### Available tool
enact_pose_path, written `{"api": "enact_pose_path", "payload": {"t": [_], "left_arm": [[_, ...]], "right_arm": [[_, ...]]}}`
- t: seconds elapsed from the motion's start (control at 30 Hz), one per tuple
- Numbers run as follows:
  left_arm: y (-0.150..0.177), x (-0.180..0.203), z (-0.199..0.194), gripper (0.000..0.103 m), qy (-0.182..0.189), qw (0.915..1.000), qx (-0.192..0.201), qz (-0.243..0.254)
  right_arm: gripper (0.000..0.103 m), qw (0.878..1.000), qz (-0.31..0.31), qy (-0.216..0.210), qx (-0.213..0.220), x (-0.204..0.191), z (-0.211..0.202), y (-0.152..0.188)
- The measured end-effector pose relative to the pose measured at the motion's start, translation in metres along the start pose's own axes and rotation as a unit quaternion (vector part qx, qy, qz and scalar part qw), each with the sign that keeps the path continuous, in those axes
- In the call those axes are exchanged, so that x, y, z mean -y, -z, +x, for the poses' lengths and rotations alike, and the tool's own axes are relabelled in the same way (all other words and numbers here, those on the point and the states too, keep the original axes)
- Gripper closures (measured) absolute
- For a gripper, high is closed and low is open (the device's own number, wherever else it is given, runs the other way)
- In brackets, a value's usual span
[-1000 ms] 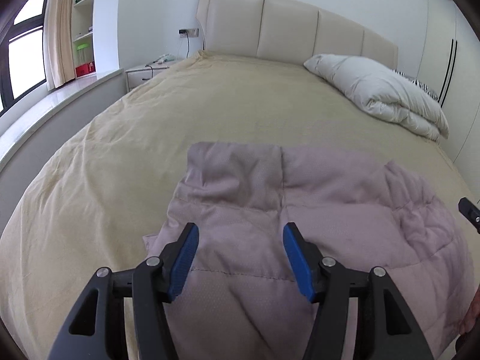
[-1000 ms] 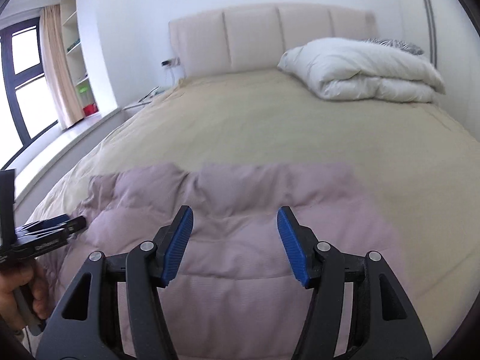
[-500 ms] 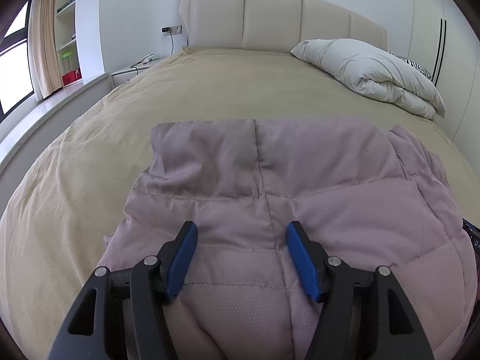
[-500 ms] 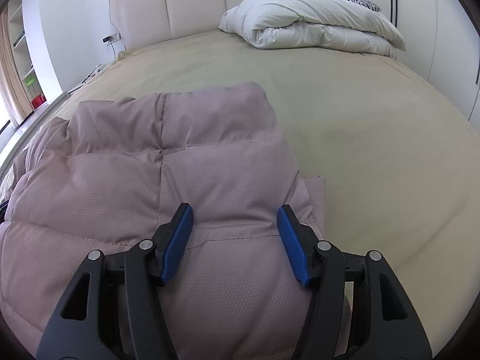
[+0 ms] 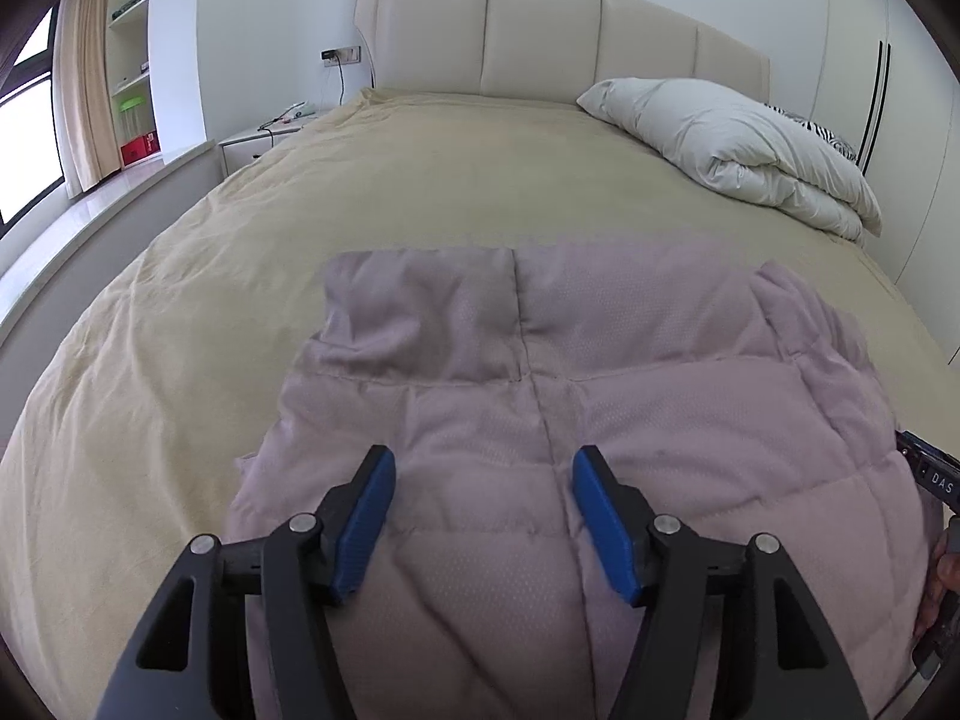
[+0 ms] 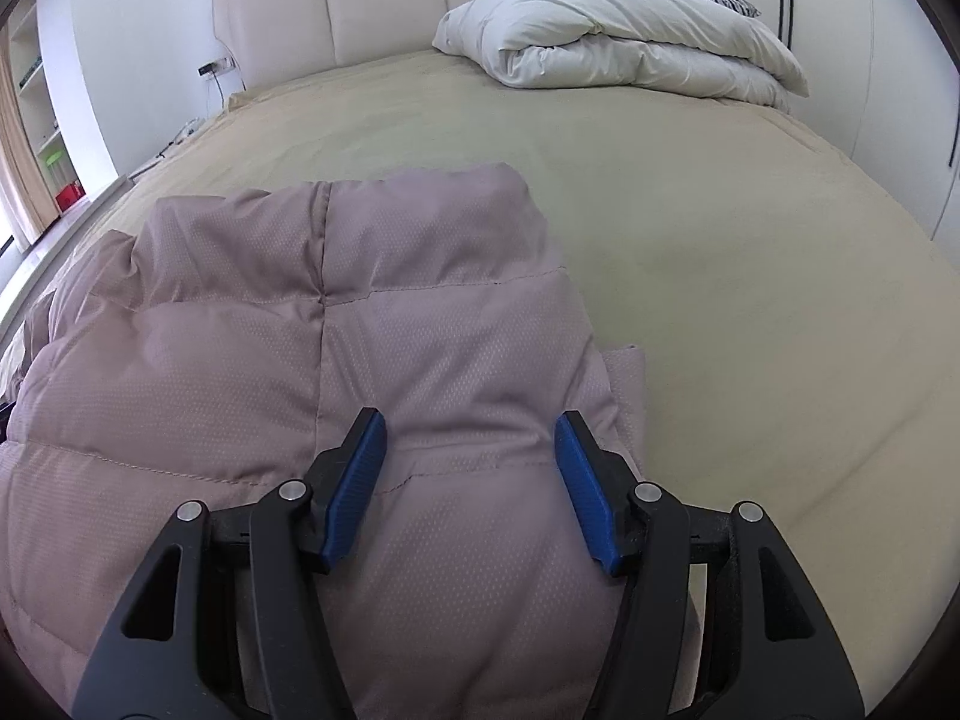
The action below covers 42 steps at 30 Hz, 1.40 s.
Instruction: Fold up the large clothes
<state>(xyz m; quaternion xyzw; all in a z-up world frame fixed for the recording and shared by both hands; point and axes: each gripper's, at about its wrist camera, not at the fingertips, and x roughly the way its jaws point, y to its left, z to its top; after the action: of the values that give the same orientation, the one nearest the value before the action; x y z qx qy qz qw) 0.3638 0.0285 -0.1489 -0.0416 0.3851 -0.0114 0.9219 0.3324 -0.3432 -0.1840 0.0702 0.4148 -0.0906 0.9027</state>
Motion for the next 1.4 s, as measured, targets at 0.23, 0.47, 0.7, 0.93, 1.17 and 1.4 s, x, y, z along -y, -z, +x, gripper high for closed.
{"api": "enact_pose_path", "payload": {"t": [0.23, 0.47, 0.7, 0.93, 1.17, 1.4], "left_arm": [[0.019, -0.027, -0.018, 0.037, -0.018, 0.9996, 0.000, -0.021], [0.034, -0.026, -0.001, 0.028, -0.021, 0.9996, -0.002, -0.016], [0.032, -0.045, -0.047, 0.027, 0.015, 0.9981, 0.000, -0.060], [0.057, -0.109, -0.073, 0.003, 0.098, 0.9819, -0.038, -0.158], [0.063, -0.132, -0.037, 0.003, 0.208, 0.9461, -0.109, -0.223], [0.063, -0.133, 0.005, 0.003, 0.254, 0.9240, -0.145, -0.246]], "right_arm": [[0.017, 0.989, -0.080, -0.108, 0.066, -0.086, -0.075, 0.026], [0.015, 0.986, -0.134, -0.065, 0.075, -0.127, -0.050, 0.061], [0.015, 0.988, -0.091, -0.119, 0.034, -0.096, -0.058, 0.043], [0.015, 0.975, 0.070, -0.201, 0.064, 0.015, -0.109, 0.034], [0.015, 0.961, 0.131, -0.244, 0.008, 0.115, -0.095, 0.032], [0.015, 0.931, 0.198, -0.304, -0.043, 0.163, -0.033, 0.024]]}}
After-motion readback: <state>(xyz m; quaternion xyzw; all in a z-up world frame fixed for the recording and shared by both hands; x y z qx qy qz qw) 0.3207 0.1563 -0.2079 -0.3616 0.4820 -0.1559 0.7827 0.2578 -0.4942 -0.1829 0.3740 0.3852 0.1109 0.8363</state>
